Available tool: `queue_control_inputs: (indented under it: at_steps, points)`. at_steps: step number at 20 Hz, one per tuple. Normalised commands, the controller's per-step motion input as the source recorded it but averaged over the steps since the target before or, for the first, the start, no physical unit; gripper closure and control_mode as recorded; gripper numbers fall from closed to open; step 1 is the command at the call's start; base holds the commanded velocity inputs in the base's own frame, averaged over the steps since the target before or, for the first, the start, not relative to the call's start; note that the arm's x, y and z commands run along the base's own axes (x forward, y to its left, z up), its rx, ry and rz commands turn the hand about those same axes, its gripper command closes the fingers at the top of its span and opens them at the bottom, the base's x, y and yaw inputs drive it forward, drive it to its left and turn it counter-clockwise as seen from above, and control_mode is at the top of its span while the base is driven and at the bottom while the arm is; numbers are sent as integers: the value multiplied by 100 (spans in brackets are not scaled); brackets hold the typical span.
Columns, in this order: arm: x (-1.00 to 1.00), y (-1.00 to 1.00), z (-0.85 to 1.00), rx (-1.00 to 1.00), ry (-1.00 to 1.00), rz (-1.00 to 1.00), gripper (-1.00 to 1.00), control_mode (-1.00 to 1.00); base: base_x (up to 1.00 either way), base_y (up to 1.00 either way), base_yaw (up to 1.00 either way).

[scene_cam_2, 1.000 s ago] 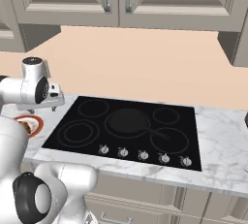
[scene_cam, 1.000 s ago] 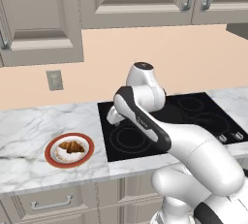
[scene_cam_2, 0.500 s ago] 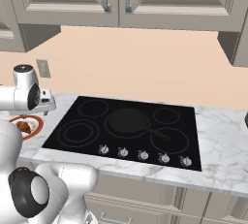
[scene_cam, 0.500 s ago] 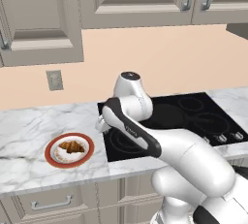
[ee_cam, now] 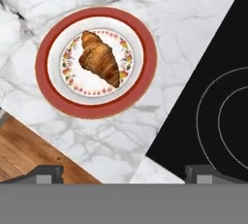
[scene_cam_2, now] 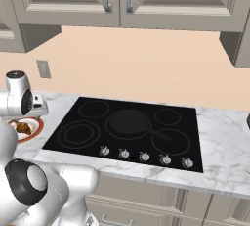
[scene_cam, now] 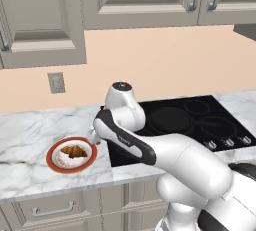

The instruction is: Pick the croissant and place it on the pan. Then turn on the stove to warm the croissant.

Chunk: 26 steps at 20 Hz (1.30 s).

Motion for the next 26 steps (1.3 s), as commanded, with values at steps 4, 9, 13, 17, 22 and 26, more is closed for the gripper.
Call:
queue_control_inputs:
  at_steps: [4,9,13,17,22,26]
  points:
    - [5,39,-21,0,4,2,-100,-100,0,0,0]
    - [1,37,-19,0,1,2,-100,-100,0,0,0]
    - [7,35,-20,0,1,1,-100,-100,0,0,0]
    - [17,31,-12,0,0,0,-100,-100,0,0,0]
    - [34,23,-10,0,0,0,-100,-100,0,0,0]
    - [33,27,-13,0,1,0,-100,-100,0,0,0]
